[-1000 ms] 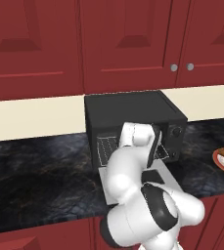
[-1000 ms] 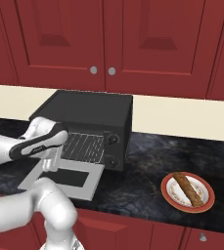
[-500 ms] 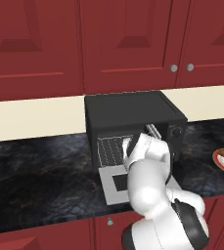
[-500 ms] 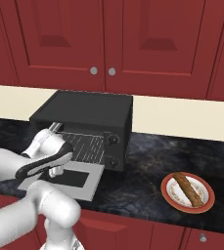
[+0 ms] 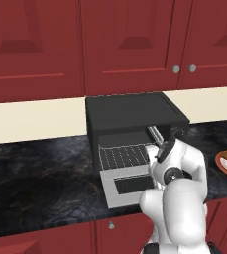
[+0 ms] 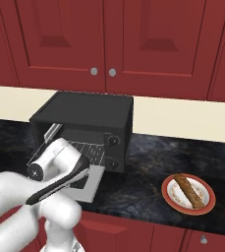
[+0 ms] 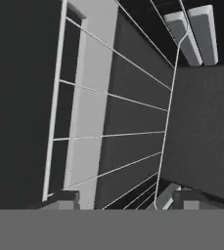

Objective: Pull the toaster oven rack outwards. Pick up the baguette from the plate and place it on the toaster oven rack. Close the toaster oven door fully and set the temperature to the lowest setting.

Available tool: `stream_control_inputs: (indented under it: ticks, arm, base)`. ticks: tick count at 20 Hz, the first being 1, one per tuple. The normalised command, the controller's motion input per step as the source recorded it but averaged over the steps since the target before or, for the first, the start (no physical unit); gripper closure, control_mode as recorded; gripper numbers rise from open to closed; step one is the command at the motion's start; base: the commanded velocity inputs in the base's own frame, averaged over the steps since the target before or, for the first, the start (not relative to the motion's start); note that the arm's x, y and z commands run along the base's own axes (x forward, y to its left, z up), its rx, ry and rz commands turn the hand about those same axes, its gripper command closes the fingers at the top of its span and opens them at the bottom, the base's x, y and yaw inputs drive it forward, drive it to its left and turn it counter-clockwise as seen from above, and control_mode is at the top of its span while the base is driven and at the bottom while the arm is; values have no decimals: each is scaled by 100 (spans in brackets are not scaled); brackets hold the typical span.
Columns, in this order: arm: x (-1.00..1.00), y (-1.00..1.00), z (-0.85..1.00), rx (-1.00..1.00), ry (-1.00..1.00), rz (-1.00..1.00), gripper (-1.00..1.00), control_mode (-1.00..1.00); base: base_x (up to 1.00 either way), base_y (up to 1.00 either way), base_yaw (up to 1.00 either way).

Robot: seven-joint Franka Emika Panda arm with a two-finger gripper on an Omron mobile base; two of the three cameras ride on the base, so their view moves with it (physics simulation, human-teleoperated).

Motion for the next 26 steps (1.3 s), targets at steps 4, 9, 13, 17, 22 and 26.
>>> stream_control_inputs:
  ticks: [4,9,13,17,22,26]
  arm:
    - [-55,-17,100,6,26,0,-100,-100]
    - [-5,-8,100,5,5,0,-100,-100]
    - [1,0,100,5,-1,0,-100,-100]
    - [-3,0,100,9,-25,1,-100,-100]
    - [-49,-12,98,9,-52,1,-100,-100]
    - [-47,-8,34,0,-34,-2,-100,-100]
  base:
    - [0,0,0]
    - [0,0,0]
    - [0,0,0]
    - [0,0,0]
    - [0,0,0]
    - [0,0,0]
